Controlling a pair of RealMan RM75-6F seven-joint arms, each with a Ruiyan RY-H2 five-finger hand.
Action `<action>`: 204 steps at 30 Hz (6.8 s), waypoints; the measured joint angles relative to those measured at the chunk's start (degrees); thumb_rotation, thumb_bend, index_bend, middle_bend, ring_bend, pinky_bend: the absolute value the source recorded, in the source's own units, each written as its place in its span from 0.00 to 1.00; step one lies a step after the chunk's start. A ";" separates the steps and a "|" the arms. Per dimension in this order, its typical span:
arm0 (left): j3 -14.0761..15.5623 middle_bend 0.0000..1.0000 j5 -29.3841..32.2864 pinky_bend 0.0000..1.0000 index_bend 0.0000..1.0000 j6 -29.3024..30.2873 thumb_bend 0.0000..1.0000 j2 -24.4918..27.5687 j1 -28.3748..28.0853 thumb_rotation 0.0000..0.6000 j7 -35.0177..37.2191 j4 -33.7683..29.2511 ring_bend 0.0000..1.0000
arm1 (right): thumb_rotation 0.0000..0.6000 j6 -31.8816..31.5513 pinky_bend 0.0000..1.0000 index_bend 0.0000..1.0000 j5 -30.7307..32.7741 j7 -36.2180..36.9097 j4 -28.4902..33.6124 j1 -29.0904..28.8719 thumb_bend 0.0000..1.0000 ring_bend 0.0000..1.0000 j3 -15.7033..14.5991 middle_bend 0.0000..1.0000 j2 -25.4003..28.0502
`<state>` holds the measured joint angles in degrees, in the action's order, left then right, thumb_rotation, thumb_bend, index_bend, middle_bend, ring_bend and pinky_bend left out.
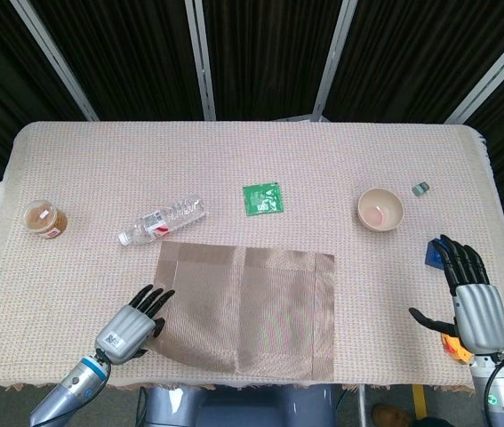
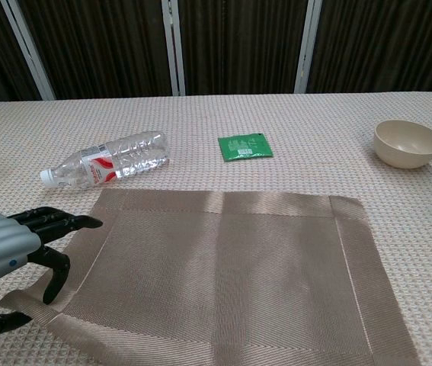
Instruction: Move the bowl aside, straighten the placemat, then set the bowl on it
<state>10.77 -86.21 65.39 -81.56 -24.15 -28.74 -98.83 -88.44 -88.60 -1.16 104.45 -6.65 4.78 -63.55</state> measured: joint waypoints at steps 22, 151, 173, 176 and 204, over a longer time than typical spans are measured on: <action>2.74 0.00 0.93 0.00 0.74 -2.46 0.50 2.64 2.42 1.00 0.02 -4.13 0.00 | 1.00 0.01 0.00 0.00 -0.46 -0.10 -0.02 0.36 0.00 0.00 0.09 0.00 0.05; -17.08 0.00 11.02 0.00 0.00 14.58 0.01 20.06 9.63 1.00 18.16 -4.78 0.00 | 1.00 17.75 0.00 0.65 -14.48 -11.37 -12.97 -28.36 0.36 0.00 -4.91 0.00 -9.18; -18.05 0.00 12.28 0.00 0.00 13.03 0.01 21.27 9.78 1.00 20.93 -3.76 0.00 | 1.00 33.40 0.00 0.65 -13.87 -23.22 -14.68 -35.23 0.36 0.00 -4.77 0.00 -24.73; -18.12 0.00 12.23 0.00 0.00 12.97 0.01 21.29 9.78 1.00 21.01 -3.80 0.00 | 1.00 34.14 0.00 0.65 -12.73 -24.14 -15.86 -35.43 0.36 0.00 -4.26 0.00 -25.86; -17.66 0.00 10.97 0.00 0.00 14.22 0.02 21.33 10.83 1.00 21.51 -3.46 0.00 | 1.00 23.13 0.00 0.00 -11.93 -26.77 -8.18 -29.65 0.00 0.00 -5.50 0.00 -16.00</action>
<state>-6.89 -75.24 79.61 -60.23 -13.31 -7.22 -102.29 -65.31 -100.53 -27.93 96.27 -36.29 -0.72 -79.55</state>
